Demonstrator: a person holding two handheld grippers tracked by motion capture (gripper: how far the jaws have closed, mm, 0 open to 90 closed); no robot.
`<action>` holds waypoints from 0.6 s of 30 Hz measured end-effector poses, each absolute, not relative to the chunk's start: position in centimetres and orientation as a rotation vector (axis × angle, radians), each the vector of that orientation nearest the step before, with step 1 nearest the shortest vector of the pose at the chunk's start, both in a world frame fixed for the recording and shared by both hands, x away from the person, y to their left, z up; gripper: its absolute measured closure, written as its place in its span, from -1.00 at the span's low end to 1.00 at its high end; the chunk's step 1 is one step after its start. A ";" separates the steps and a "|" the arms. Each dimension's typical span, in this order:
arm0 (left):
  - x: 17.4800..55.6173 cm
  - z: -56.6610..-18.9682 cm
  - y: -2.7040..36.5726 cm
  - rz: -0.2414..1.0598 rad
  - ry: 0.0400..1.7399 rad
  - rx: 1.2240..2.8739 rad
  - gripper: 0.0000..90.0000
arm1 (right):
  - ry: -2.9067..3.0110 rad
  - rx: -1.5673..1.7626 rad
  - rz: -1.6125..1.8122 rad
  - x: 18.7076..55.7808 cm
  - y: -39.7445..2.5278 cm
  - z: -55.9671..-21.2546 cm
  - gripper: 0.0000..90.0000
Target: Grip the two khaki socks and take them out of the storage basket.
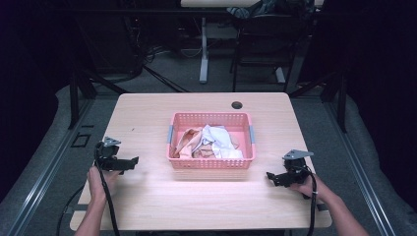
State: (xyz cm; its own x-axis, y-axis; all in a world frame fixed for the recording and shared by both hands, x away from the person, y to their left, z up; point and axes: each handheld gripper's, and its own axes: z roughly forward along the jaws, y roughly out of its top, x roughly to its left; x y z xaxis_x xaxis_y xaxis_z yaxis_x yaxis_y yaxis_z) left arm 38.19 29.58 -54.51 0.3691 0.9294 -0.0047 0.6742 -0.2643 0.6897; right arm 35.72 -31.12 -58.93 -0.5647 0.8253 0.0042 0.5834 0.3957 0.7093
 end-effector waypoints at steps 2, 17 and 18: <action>38.2 -54.4 29.5 0.543 1.378 2.035 -1.00 | 2.310 1.221 0.963 35.7 -31.1 -58.9 -1.00; 38.5 -51.9 28.8 0.481 1.349 2.057 -1.00 | 2.310 1.221 0.963 35.7 -31.1 -58.9 -1.00; 38.6 -51.6 28.7 0.479 1.344 2.054 -1.00 | 2.310 1.221 0.963 35.7 -31.1 -58.9 -1.00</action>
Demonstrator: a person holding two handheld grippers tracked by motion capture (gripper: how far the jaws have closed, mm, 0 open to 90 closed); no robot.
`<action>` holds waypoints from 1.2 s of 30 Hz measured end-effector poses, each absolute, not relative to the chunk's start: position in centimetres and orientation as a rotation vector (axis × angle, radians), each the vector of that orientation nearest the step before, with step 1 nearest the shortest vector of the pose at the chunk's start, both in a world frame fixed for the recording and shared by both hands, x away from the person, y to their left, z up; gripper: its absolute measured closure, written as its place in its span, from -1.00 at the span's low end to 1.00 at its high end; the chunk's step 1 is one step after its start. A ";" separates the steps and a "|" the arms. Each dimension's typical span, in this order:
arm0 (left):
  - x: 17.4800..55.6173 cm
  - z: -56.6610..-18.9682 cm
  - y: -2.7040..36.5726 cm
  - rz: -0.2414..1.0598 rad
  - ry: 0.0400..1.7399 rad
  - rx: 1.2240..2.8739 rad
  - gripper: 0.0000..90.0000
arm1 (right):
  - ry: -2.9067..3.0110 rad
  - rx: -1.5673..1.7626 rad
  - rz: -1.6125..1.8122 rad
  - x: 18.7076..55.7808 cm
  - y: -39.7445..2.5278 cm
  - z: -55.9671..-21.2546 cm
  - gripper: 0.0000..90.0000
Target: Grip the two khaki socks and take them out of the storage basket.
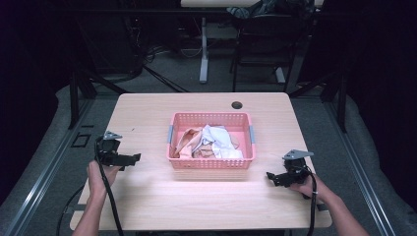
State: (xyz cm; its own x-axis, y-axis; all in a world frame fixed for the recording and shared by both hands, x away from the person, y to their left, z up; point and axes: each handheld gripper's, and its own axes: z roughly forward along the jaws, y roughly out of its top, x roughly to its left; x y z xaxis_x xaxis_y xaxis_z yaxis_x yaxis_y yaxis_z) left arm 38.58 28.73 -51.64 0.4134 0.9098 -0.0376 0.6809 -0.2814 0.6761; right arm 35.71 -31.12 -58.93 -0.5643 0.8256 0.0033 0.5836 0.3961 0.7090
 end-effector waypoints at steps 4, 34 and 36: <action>38.7 -50.7 28.6 0.481 1.327 2.061 -1.00 | 2.310 1.221 0.962 35.7 -31.1 -58.9 -1.00; 41.7 -44.0 23.7 0.444 1.180 2.156 -1.00 | 2.310 1.221 0.965 35.7 -31.1 -58.9 -1.00; 41.9 -43.8 23.2 0.440 1.165 2.159 -1.00 | 2.310 1.220 0.964 35.7 -31.1 -58.9 -1.00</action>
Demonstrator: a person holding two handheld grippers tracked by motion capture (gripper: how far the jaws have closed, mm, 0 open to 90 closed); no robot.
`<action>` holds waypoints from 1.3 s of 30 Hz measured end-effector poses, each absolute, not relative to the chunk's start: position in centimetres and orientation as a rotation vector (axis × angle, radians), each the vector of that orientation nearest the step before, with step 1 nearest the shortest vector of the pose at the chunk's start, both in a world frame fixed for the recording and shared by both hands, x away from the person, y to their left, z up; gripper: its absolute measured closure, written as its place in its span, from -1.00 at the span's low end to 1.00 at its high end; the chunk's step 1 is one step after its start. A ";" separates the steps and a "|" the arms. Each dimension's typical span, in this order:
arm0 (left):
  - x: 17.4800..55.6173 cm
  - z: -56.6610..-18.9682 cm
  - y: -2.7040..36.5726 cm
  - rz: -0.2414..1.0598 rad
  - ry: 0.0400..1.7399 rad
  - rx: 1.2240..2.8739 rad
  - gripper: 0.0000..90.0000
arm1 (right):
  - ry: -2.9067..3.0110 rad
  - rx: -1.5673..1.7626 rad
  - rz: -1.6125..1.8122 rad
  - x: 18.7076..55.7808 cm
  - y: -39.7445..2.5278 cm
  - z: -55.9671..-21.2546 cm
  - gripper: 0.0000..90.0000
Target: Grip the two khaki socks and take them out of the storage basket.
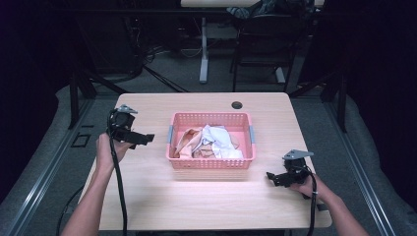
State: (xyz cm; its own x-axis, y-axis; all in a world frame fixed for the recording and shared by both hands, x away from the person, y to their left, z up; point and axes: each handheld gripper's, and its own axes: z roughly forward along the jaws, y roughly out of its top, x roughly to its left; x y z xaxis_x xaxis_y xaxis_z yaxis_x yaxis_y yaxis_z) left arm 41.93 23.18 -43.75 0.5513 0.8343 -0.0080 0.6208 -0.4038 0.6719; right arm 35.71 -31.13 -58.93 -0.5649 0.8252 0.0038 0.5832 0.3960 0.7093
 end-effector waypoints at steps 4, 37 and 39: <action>42.7 -43.5 21.7 0.420 1.139 2.182 -1.00 | 2.310 1.220 0.964 35.7 -31.1 -58.9 -1.00; 50.0 -49.5 9.8 0.319 1.194 2.500 0.58 | 2.313 1.217 0.971 35.7 -31.1 -58.9 -1.00; 50.1 -49.6 9.7 0.321 1.195 2.503 0.91 | 2.312 1.218 0.965 35.7 -31.1 -58.9 -1.00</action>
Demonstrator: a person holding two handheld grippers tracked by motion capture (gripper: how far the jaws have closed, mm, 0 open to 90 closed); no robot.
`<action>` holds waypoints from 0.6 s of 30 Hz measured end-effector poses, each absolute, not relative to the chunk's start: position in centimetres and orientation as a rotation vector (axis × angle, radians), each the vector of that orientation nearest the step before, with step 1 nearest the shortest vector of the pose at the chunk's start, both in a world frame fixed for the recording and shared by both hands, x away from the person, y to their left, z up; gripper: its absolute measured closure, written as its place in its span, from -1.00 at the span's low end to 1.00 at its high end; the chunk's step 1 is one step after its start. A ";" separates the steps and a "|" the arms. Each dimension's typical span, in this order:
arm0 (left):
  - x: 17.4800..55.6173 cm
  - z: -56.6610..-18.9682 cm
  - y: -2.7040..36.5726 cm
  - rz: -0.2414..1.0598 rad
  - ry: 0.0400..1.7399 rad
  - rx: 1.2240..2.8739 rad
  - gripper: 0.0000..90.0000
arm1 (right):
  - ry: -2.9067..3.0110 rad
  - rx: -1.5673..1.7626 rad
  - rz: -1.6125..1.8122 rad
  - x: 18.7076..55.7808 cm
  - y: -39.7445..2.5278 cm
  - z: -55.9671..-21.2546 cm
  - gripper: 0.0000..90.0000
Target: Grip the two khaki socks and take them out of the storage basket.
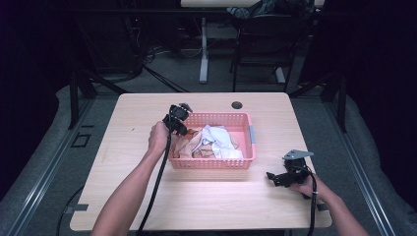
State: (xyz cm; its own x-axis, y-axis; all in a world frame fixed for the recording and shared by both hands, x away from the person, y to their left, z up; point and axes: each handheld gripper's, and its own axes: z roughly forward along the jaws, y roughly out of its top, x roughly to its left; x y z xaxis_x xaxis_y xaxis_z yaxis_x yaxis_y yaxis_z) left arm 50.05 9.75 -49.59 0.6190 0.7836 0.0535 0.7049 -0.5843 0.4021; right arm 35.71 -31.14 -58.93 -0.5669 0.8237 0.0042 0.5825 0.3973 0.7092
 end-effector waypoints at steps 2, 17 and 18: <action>49.9 -49.3 9.9 0.333 1.201 2.473 0.95 | 2.313 1.218 0.968 35.7 -31.1 -58.9 -1.00; 48.0 -44.4 10.8 0.451 1.082 2.370 0.96 | 2.314 1.216 0.970 35.7 -31.1 -58.9 -1.00; 47.9 -44.0 10.7 0.456 1.070 2.366 0.96 | 2.313 1.216 0.970 35.7 -31.1 -58.9 -1.00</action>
